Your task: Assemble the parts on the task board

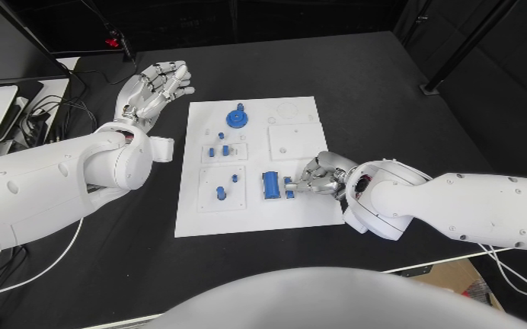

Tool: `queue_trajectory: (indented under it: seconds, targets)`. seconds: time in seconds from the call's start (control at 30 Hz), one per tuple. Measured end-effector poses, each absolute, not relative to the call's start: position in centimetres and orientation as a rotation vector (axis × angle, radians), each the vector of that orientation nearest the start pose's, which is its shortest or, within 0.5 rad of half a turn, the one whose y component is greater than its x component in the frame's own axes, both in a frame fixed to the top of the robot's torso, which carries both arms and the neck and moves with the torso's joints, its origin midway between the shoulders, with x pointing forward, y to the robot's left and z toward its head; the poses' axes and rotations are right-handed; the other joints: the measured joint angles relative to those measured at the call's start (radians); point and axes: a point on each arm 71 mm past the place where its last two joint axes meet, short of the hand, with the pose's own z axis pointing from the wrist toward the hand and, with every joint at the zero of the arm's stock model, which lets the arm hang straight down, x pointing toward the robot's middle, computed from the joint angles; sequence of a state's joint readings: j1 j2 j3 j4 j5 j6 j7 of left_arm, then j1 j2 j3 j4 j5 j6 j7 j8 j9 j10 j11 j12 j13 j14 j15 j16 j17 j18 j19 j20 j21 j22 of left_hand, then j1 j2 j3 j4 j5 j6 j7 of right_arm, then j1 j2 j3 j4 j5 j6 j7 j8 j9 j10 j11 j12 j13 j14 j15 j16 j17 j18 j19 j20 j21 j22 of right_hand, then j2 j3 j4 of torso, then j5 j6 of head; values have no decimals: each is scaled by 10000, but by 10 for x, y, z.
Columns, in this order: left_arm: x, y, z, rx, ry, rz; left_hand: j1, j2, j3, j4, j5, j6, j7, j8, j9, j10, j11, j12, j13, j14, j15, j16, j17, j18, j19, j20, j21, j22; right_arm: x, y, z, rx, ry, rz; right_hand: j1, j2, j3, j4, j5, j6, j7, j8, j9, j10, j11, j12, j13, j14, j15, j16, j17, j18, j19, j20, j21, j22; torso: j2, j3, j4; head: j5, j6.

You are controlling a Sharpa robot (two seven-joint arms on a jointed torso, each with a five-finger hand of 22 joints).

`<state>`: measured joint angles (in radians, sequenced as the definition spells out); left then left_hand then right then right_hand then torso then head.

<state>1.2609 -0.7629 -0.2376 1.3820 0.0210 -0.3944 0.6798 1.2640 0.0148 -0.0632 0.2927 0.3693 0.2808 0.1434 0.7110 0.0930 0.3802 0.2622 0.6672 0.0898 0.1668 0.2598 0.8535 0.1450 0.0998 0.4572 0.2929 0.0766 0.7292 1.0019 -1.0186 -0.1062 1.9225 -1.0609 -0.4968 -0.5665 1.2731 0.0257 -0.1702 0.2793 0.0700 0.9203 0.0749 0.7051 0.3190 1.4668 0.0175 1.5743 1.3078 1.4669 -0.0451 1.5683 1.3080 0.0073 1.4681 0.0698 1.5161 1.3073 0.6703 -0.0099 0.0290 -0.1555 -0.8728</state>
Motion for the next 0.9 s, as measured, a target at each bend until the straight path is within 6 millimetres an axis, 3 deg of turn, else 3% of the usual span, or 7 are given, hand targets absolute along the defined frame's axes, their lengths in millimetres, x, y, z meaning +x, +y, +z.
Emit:
queue_trajectory:
  seconds: [0.23, 0.9]
  targets:
    - [502, 221, -207, -9352, 12658, -14622, 40, 40, 0, 0, 40, -37, -37, 0, -13, 0, 0, -1, -9, 0, 0, 0, -15, 0, -26, -26, 0, 0, 353, -203, -269, 5440, 21498, 5557, 390, -135, 27, -27, -11, 35, -36, 63, 216, 1, -71, 0, 0, -16, -56, 0, -1, 0, -31, -39, -36, 0, 0, -4, -10, -41, 0]
    - [502, 221, -208, -9361, 12667, -14618, 40, 40, 0, 0, 39, -36, -36, -1, -12, 0, 0, -1, -8, 0, 0, 0, -14, 0, -21, -21, 0, 0, 359, -197, -273, 4999, 21511, 5545, 618, 93, 130, 42, 90, -32, -103, 113, 386, 0, -70, 0, 0, 0, -71, 0, -3, 1, 5, -75, -35, 0, 0, 1, 9, -49, 0]
